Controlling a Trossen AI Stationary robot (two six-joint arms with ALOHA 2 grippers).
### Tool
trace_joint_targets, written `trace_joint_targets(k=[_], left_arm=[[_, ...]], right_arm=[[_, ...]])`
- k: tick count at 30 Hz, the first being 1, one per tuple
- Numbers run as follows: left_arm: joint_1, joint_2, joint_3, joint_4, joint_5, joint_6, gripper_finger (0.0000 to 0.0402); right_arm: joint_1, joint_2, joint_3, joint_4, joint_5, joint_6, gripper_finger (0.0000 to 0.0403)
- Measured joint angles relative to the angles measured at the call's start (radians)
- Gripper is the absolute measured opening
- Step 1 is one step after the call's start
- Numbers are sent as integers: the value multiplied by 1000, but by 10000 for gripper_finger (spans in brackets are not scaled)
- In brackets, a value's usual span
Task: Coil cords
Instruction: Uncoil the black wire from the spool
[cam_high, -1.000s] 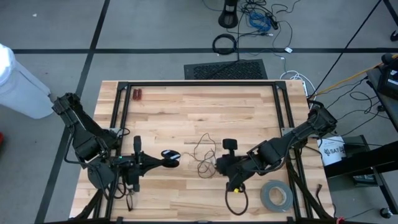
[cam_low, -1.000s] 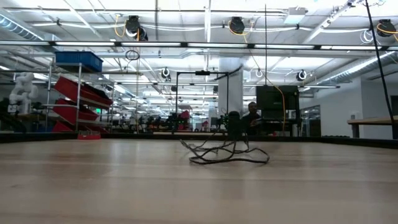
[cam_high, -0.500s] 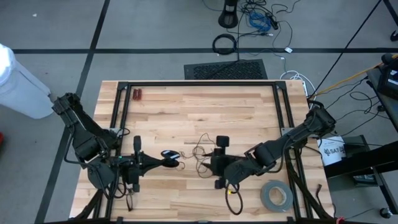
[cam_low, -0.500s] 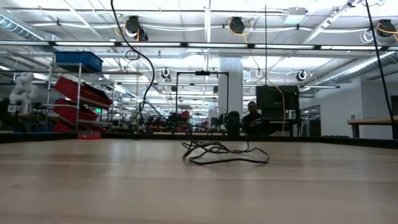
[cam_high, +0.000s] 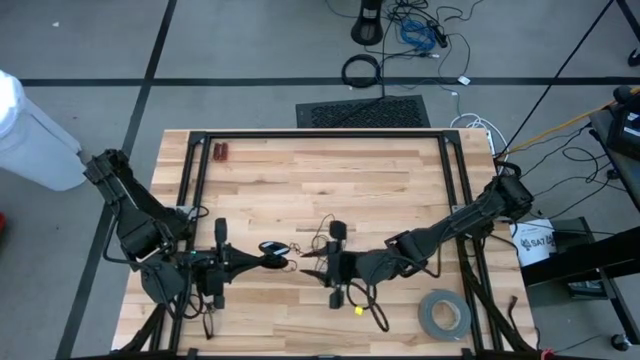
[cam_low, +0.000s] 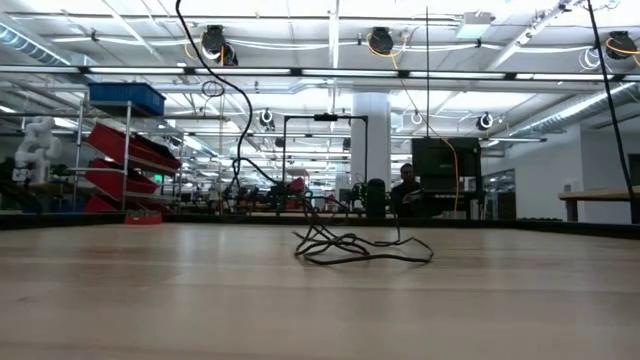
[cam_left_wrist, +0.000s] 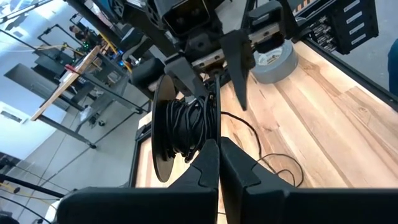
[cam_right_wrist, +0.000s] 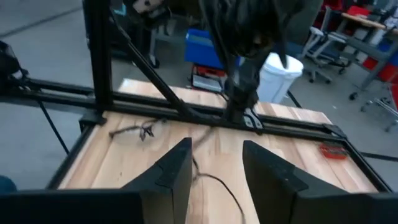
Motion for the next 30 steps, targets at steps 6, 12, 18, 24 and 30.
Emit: trace_joint_targets(k=[6, 12, 18, 24, 30], left_arm=[[0, 0, 0, 0, 0, -1, 0], [0, 0, 0, 0, 0, -2, 0], [0, 0, 0, 0, 0, -2, 0], [0, 0, 0, 0, 1, -9, 0], [0, 0, 0, -4, 60, -29, 0]], right_arm=[[-12, 26, 0, 32, -5, -9, 130], [-29, 26, 0, 83, -26, -14, 127], [-28, 26, 0, 88, -28, -24, 62], [-27, 25, 0, 82, -23, -50, 7], [0, -12, 0, 70, -13, -94, 1]])
